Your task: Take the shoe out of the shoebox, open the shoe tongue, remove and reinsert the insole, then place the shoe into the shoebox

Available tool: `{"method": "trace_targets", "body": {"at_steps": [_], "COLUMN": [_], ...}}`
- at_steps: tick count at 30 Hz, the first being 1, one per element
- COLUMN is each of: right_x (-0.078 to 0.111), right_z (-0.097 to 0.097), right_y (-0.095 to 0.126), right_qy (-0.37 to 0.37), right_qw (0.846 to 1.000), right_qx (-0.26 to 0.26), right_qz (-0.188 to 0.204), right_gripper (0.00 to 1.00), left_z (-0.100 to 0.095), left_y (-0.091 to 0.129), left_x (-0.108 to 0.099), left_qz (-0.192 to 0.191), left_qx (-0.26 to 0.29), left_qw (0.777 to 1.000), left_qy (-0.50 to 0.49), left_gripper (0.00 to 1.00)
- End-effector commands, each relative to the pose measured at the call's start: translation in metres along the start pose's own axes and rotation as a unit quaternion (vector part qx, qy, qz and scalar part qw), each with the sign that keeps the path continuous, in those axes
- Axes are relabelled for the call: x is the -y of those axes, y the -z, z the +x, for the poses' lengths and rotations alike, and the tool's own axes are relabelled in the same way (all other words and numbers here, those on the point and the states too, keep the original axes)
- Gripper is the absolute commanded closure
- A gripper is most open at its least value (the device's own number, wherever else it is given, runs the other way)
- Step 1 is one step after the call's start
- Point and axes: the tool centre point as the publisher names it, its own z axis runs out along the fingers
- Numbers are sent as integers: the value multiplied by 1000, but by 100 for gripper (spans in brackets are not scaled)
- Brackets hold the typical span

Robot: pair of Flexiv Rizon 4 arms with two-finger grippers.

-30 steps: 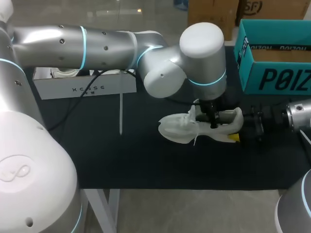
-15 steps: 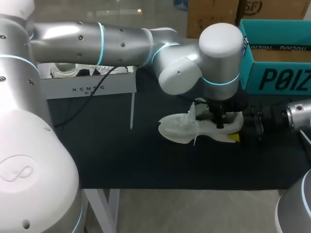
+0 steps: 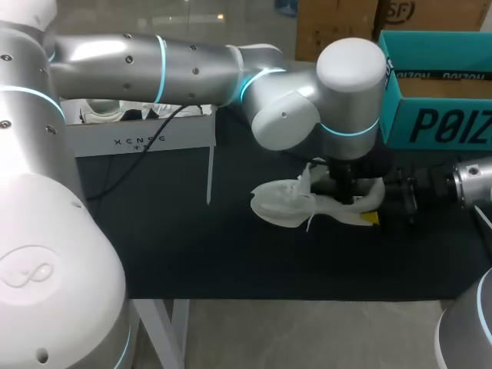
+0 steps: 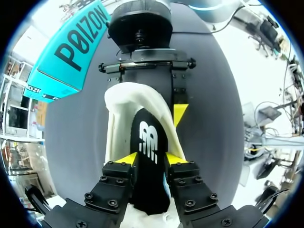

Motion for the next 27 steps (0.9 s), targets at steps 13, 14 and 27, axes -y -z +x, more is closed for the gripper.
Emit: {"method": "trace_targets", "body": {"at_steps": [13, 14, 27], "right_x": [4, 4, 4], "right_z": [-2, -2, -2], "right_y": [-2, -2, -2], "right_qy": [0, 0, 0], "right_qw": [1000, 1000, 1000], "right_qx": [0, 0, 0], "right_qz": [1, 1, 1], "right_gripper": [100, 100, 100], "left_z": [21, 22, 27], "left_y": [-117, -121, -94], "left_x": [-2, -1, -4], "left_qz": [-54, -57, -41], "left_qx": [-71, -71, -40], "left_qw": [996, 996, 998], "left_qy": [-23, -24, -17], "left_gripper": [100, 100, 100]}}
